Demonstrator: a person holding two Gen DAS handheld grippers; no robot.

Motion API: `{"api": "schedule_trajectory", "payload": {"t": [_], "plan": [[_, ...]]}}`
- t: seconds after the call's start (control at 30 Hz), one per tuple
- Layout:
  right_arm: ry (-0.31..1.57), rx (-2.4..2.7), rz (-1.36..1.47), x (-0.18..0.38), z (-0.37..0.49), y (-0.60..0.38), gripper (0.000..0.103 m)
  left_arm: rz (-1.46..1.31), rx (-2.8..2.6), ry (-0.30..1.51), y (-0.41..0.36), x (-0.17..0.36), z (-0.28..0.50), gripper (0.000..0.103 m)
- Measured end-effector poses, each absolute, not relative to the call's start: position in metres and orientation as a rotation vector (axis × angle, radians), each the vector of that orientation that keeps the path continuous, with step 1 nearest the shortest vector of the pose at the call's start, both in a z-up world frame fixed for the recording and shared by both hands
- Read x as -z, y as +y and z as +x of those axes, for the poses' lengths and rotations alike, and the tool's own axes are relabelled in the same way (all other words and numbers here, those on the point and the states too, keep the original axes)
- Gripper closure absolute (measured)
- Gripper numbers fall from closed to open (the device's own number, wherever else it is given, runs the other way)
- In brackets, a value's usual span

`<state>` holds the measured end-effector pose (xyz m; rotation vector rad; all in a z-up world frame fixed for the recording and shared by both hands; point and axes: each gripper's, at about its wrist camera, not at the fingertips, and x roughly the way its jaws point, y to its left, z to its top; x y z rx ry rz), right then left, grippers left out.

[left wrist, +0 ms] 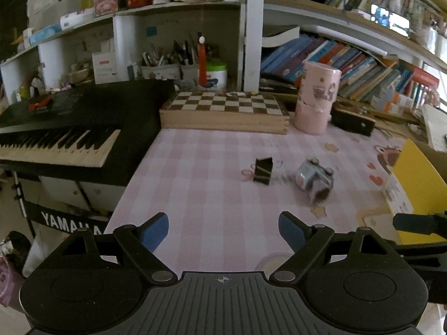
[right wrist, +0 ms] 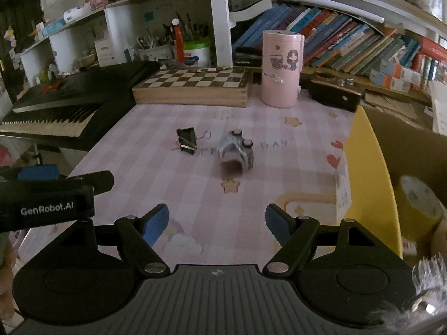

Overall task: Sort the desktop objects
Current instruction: 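Grasp the black binder clip with the left tool while the right tool grasps the grey toy car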

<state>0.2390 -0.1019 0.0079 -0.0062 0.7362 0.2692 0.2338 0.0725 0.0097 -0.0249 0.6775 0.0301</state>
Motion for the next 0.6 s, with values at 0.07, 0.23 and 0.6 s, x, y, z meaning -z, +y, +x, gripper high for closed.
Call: {"api": "schedule_trajectory", "payload": {"t": [0.07, 0.23, 0.6], "plan": [[0.739, -0.278, -0.014, -0.006, 0.252, -0.102, 0.028, -0.025, -0.035, 0.678, 0.070, -0.009, 0.245, 0.015], [0.746, -0.281, -0.036, 0.002, 0.285, -0.100, 0.028, -0.030, -0.038, 0.693, 0.063, -0.004, 0.274, 0.015], [0.787, -0.279, -0.050, 0.024, 0.333, -0.095, 0.029, -0.033, -0.012, 0.727, 0.055, 0.014, 0.324, 0.016]]}}
